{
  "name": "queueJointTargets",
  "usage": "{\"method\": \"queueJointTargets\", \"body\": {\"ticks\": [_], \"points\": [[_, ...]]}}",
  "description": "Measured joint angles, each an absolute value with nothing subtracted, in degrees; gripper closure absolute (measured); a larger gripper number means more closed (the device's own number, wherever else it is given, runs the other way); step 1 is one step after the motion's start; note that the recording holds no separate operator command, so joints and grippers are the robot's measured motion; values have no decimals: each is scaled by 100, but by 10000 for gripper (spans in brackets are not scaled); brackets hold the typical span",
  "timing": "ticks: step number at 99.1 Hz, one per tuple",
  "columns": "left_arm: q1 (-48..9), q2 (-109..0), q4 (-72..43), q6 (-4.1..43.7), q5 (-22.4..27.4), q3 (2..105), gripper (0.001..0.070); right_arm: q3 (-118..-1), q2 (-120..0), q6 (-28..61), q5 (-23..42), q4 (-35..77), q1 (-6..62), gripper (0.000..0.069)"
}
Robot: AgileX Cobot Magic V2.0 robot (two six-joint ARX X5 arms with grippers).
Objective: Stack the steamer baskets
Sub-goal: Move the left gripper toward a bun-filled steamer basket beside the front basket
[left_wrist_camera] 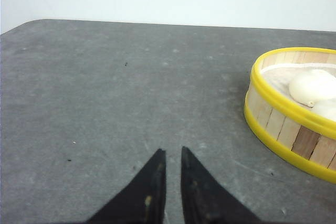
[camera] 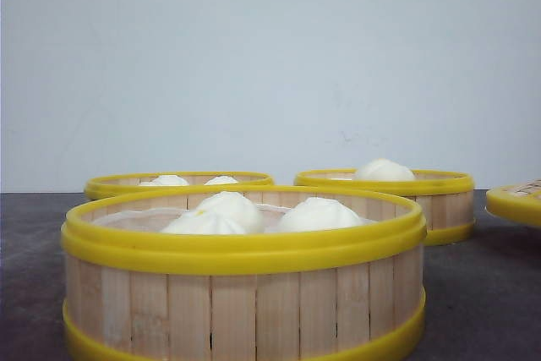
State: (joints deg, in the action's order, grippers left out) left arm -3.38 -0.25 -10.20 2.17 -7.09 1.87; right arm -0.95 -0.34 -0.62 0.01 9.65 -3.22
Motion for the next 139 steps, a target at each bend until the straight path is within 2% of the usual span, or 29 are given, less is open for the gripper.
{"method": "queueJointTargets", "body": {"ticks": [47, 68, 103, 121, 139], "points": [[-338, -25, -1017, 268, -709, 187, 685, -95, -34, -91, -8, 963, -322, 681], [-338, -25, -1017, 709, -709, 187, 685, -93, -34, -368, -10, 963, -322, 681], [-338, -25, -1015, 1597, -701, 189, 685, -93, -34, -2067, -342, 939, -322, 681], [-340, -47, -1061, 1723, -762, 386, 685, -169, -36, -2617, -646, 670, -322, 681], [-338, -462, -972, 1769, -779, 1437, 685, -1107, -449, -2792, -550, 851, -322, 682]]}}
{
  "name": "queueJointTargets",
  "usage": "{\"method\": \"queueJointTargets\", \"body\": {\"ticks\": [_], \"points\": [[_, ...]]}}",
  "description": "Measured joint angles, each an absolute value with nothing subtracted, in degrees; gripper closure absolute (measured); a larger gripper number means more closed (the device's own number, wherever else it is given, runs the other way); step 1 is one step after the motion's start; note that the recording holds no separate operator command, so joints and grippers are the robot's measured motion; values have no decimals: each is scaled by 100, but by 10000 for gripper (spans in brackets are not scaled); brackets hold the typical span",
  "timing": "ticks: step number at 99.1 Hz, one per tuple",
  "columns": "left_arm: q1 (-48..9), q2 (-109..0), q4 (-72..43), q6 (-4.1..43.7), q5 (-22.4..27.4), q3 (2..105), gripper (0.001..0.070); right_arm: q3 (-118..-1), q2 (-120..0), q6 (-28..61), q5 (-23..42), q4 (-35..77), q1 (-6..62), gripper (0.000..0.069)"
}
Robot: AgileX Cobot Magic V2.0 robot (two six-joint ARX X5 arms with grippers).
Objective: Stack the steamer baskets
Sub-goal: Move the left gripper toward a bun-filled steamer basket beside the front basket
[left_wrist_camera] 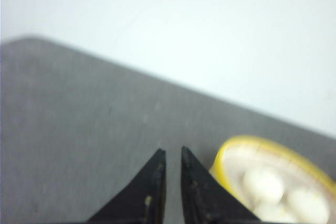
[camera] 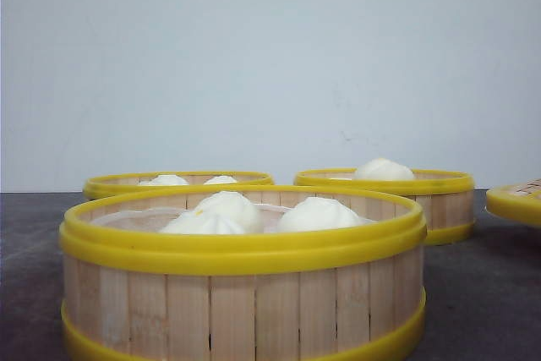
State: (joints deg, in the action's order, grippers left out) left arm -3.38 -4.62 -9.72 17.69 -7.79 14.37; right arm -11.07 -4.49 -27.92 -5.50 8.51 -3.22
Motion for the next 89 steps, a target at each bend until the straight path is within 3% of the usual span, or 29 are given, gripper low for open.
{"method": "queueJointTargets", "body": {"ticks": [30, 44, 50, 59, 64, 73, 89], "points": [[-338, -2491, -1710, 1455, -611, 3577, 685, -3623, -2445, -1697, -370, 2029, -292, 682], [-342, -3253, -1981, 1391, -561, 4230, 664, -4246, -2923, -1188, -344, 2296, -99, 675], [-362, -3452, -1988, 1374, -550, 4276, 593, -4338, -2989, -1066, -344, 2338, -25, 603], [-370, -3697, -2062, 1347, -412, 4276, 426, -4355, -3074, -1022, -351, 2344, 40, 370], [-408, -3806, -2069, 1323, -379, 4276, 352, -4355, -3140, -1024, -357, 2355, 75, 289], [-469, -4012, -1984, 1310, -285, 4276, 297, -4355, -3284, -1028, -419, 2355, 115, 236], [-639, -4639, -1732, 1310, -113, 4316, 285, -4355, -3529, -1041, -622, 2346, 141, 220]]}}
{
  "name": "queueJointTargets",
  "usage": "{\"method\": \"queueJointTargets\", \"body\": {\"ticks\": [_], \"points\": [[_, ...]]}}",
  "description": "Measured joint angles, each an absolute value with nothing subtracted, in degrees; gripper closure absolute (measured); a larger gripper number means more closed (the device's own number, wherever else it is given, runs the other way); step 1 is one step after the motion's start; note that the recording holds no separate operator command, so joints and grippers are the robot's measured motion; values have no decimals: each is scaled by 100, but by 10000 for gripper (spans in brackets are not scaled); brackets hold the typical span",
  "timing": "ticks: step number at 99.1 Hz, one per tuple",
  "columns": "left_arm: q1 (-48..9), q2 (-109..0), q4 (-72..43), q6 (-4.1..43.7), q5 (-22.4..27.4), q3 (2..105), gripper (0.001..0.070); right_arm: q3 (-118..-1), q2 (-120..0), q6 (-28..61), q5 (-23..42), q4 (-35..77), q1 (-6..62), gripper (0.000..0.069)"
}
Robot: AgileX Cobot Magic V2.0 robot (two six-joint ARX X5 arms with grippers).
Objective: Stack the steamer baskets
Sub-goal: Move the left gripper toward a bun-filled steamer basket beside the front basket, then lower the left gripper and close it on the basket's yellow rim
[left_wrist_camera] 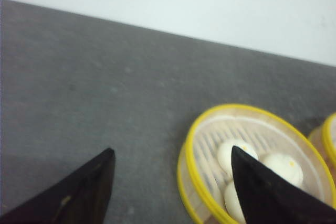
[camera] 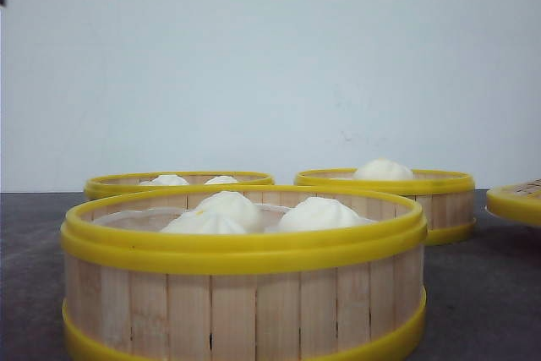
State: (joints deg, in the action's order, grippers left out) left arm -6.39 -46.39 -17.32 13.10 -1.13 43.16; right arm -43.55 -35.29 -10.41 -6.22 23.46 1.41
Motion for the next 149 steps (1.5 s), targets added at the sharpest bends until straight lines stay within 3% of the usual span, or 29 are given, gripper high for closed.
{"method": "queueJointTargets", "body": {"ticks": [14, 35, 78, 130, 149], "points": [[-779, -5468, -1763, 1308, -110, 4687, 290, -4357, -3651, -1081, -648, 2320, 187, 219], [-917, -6930, -2093, 1253, 174, 5522, 390, -4357, -3739, -1092, -648, 2307, 305, 219], [-1074, -9607, -3229, 980, 183, 7279, 395, -4357, -3760, -1092, -661, 2351, 331, 219], [-1074, -10298, -3256, 1013, 161, 7430, 401, -4357, -3763, -1094, -742, 2392, 331, 219], [-1074, -10307, -3168, 1116, 152, 7432, 508, -4357, -3820, -1094, -742, 2394, 331, 219]]}}
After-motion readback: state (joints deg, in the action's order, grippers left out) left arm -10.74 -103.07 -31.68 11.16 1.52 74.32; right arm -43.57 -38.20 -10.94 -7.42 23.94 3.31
